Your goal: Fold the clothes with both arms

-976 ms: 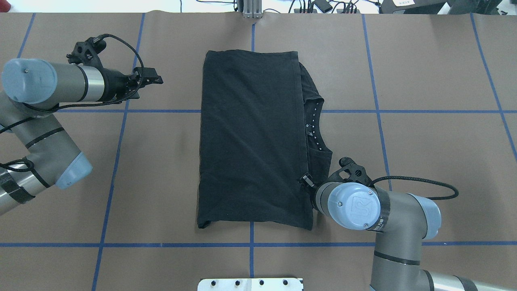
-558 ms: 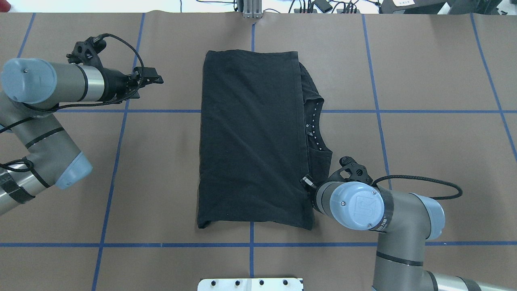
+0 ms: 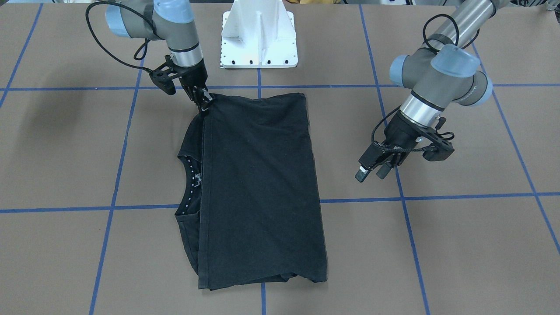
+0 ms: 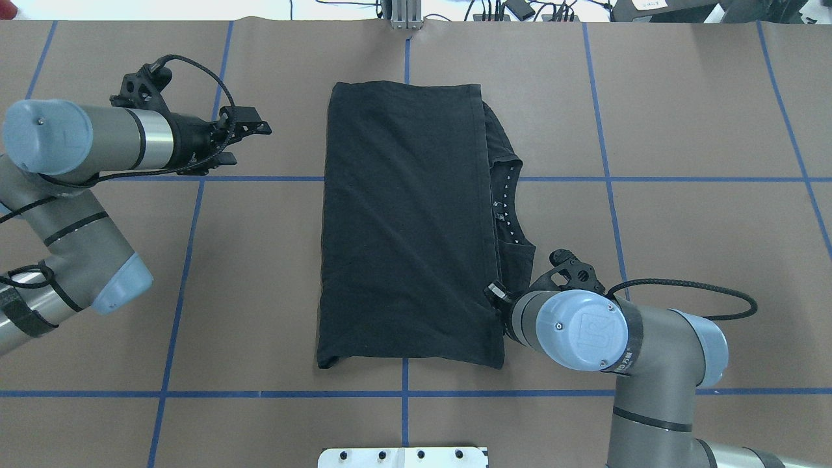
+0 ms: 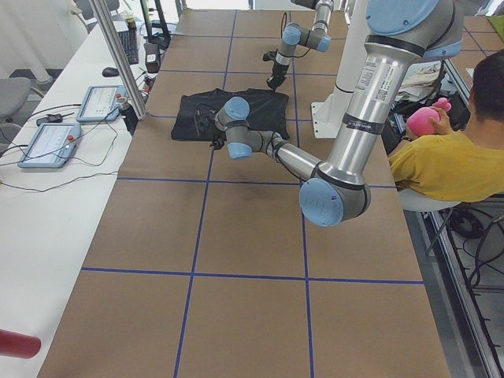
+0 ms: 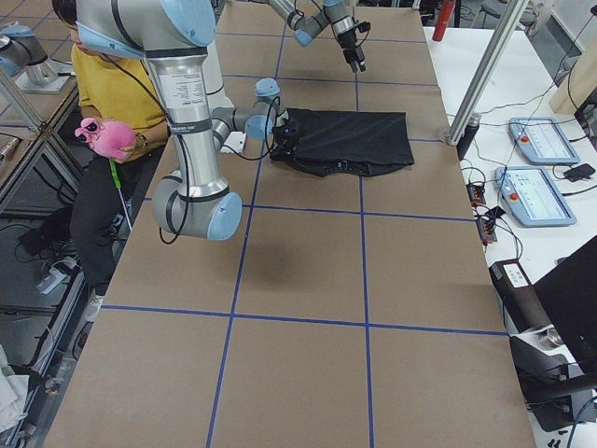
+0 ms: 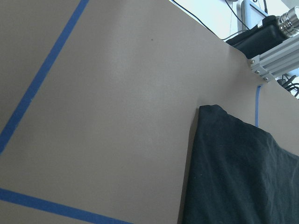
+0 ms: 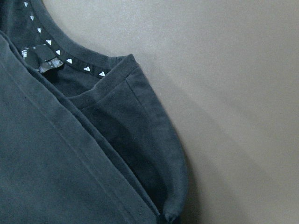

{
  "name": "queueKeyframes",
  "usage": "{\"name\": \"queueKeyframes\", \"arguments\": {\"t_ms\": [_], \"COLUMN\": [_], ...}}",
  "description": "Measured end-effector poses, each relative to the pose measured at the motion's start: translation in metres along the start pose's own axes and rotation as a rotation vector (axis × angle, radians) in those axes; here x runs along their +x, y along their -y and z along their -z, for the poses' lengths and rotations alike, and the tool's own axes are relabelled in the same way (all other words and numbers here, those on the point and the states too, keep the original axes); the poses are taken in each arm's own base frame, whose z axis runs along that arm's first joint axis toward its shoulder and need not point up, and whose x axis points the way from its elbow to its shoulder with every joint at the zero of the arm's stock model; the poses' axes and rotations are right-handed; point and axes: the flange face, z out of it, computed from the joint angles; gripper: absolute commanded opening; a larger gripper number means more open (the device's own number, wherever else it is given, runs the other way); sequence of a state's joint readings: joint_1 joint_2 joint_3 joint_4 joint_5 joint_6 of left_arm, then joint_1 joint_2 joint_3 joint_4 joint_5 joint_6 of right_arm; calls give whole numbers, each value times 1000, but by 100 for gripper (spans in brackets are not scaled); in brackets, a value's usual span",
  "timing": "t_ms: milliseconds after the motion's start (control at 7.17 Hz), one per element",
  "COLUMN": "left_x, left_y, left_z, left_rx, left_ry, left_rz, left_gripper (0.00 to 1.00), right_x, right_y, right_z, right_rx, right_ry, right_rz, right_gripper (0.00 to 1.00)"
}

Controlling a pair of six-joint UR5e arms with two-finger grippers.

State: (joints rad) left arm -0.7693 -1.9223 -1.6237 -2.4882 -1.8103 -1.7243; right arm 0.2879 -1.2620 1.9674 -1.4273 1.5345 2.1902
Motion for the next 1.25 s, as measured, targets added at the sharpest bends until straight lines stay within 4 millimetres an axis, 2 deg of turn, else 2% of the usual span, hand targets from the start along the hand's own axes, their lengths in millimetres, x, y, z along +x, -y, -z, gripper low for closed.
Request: {"name": "queueKeyframes", "arguments": {"t_ms": [139,279,418,697,836,976,1254], "left_x": [15,23,20,-12,-31,-44,-56], "left_y": [-39,-91,-136,-217,-247,-266,-287], "left_z": [2,4,14,21,19,16,11], "left_rx": [-2,-14,-44,-62,-65,-72,-91], "left_ry": [-42,-54,-27,44,75,99,125], "left_rz": [84,142,177,218,221,220,213], "left_gripper": [100,99,97,93,90,86,78], "right_x": [0,0,1,2,2,3,3], "right_y": [0,0,0,1,1,1,1], "right_z": [5,6,7,6,6,6,6], "right_rx": [1,1,2,4,4,4,3], "right_ry": [-6,-8,-10,-13,-13,-13,-14], "right_rz": [1,1,2,2,2,2,3], "right_gripper": [0,0,0,0,0,0,0]}}
